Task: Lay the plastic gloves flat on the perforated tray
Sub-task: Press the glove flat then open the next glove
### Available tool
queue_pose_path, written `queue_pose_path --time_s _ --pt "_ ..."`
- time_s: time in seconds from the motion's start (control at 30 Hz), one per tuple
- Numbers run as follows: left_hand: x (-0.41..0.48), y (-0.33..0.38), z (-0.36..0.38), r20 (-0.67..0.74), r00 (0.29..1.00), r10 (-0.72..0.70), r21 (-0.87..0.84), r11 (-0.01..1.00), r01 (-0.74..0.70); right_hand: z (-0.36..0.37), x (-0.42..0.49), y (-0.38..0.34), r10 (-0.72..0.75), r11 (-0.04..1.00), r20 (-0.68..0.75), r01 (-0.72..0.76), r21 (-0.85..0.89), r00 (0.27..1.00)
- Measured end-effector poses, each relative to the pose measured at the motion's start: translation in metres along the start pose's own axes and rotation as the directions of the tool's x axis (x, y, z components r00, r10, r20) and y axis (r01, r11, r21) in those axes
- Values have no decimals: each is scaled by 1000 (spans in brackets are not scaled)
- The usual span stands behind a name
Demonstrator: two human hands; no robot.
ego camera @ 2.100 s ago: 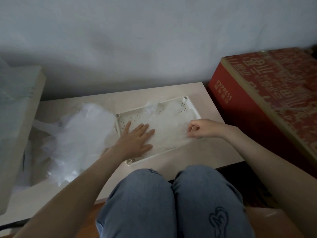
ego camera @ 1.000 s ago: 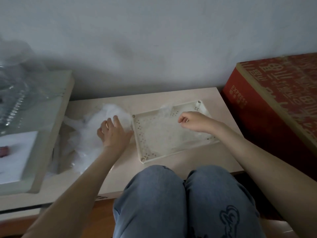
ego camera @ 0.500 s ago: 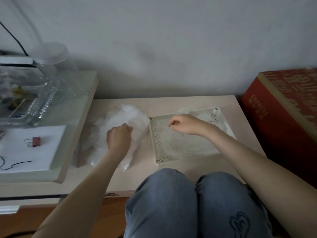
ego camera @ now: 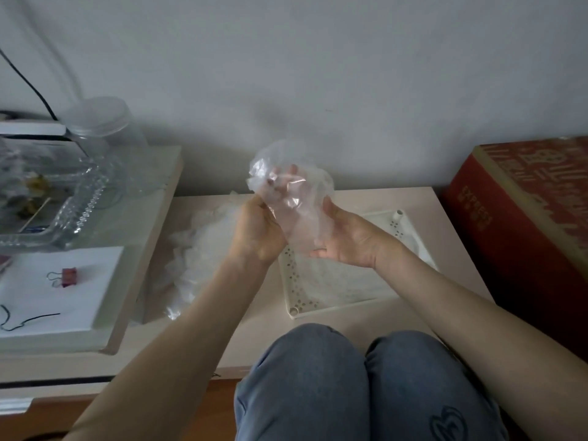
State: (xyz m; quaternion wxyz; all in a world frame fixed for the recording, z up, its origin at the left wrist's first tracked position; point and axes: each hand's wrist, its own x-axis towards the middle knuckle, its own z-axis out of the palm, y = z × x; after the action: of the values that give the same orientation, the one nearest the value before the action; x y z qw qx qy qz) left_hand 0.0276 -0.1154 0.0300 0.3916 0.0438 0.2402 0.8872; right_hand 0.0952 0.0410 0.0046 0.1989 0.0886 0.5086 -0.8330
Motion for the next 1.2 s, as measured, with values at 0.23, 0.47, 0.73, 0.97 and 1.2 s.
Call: queue_pose_path --time_s 0.23,0.47,0.73,0.97,1.2 --pt "-8 -13 -11 -34 999 -17 -88 996 14 -17 -22 -3 -176 956 -251 226 188 952" --pt "0 -12 -34 -259 924 -281 320 878 357 -50 -51 -5 -82 994 -255 59 -95 964" --pt "22 -64 -37 -397 916 -54 777 512 367 -85 -60 6 23 979 -475 -116 -169 880" --pt "43 -94 -56 -276 951 140 957 -53 286 -117 -67 24 -5 951 -590 -179 -252 807" --pt "48 -103 -70 -165 974 156 869 -443 219 -139 -66 29 22 928 -585 -233 -289 811"
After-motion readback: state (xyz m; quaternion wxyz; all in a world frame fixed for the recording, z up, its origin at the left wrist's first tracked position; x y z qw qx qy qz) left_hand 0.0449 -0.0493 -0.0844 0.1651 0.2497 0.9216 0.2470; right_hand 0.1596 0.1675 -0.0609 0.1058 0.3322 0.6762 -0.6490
